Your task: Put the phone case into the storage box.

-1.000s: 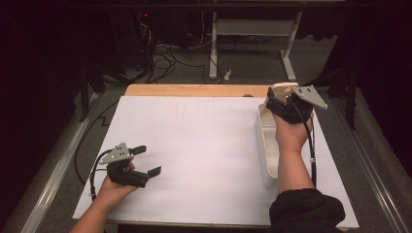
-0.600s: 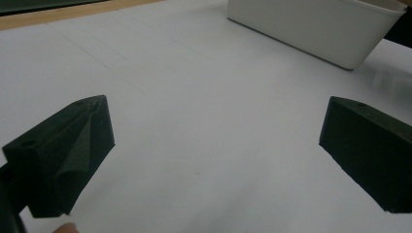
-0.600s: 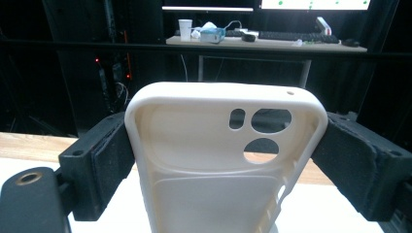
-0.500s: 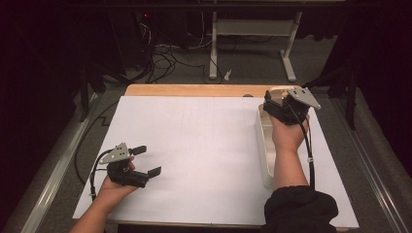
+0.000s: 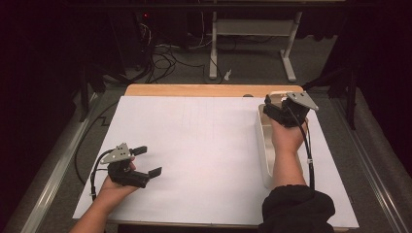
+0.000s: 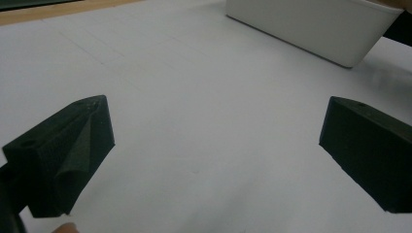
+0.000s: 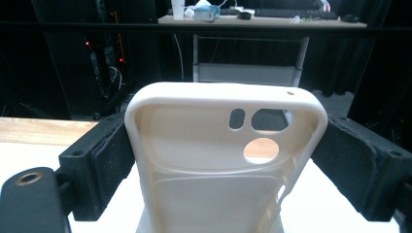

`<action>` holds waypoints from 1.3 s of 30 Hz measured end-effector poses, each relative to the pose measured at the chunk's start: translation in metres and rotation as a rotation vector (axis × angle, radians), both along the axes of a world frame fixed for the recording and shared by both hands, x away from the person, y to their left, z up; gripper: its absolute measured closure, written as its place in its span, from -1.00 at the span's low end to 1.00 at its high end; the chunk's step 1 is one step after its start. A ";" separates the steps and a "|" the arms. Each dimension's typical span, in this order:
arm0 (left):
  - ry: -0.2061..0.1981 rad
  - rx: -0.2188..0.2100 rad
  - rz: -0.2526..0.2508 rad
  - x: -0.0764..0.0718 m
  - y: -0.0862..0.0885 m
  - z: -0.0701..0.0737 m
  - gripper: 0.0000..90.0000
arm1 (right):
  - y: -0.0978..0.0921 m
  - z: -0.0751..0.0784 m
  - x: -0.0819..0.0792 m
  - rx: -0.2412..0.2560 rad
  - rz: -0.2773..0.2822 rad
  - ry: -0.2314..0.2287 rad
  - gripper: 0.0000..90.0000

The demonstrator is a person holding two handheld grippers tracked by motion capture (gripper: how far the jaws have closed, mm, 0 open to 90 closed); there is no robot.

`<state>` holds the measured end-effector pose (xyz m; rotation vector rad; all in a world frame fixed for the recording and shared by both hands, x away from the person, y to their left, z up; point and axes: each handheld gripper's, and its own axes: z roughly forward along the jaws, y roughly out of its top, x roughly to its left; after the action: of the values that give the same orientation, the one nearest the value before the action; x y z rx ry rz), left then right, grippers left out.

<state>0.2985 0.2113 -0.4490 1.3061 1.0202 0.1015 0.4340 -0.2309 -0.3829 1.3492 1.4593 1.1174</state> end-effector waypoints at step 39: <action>0.004 0.006 -0.011 0.000 -0.001 -0.002 -0.99 | 0.003 -0.010 0.007 -0.026 -0.010 0.057 -0.76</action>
<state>0.2983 0.2105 -0.4506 1.3182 1.0167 0.0934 0.4405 -0.2282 -0.3932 1.3792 1.5011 1.0581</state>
